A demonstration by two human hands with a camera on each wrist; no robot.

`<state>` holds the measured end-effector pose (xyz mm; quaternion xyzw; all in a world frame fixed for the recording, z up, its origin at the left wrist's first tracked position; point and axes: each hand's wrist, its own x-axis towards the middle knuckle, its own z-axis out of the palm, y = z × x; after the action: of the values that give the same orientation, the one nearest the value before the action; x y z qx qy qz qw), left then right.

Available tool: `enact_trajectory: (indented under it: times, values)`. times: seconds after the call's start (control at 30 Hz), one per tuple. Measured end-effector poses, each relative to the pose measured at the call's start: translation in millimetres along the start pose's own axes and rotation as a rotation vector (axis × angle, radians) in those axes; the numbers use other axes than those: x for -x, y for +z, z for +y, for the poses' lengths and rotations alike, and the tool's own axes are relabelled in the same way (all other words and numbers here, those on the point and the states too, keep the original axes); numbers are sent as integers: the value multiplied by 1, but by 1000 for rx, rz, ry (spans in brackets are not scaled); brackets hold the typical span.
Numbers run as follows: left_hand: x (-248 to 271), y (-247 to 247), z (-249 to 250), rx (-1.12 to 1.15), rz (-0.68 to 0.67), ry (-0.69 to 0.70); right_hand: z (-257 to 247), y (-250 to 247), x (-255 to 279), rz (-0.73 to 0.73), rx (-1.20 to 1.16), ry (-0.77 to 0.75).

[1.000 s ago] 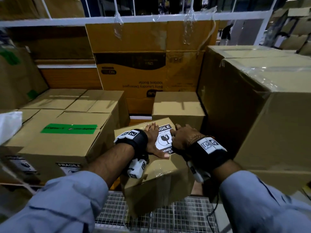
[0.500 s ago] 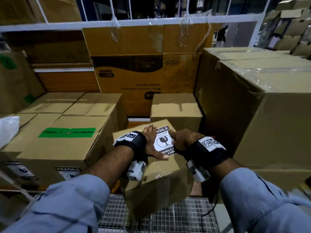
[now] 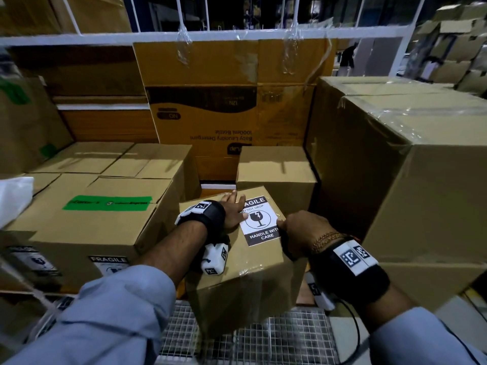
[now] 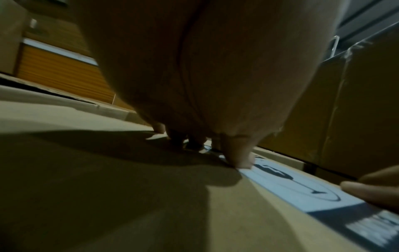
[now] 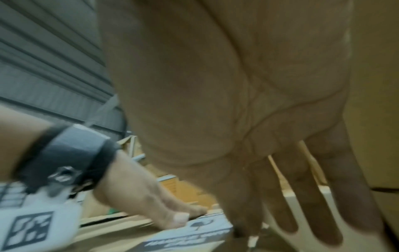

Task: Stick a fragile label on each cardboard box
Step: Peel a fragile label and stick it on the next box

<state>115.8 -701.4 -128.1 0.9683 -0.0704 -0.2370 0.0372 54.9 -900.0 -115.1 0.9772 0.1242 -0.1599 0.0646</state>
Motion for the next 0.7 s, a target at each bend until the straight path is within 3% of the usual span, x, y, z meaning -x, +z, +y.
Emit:
enact_trajectory:
  times: [0.27,0.4,0.53,0.7]
  values:
    - [-1,0,3,-31,-5,18,-13,-17,-28,-30,44,1]
    - [1,-2,-1,-3,-33,30,-9,-40,-54,-73,-45,38]
    - [9,-1,1,-23,-42,48,-8,-37,-77,-77,-33,-82]
    - [3,-2,-1,-53,-41,41,2,-41,-89,-95,-107,-122]
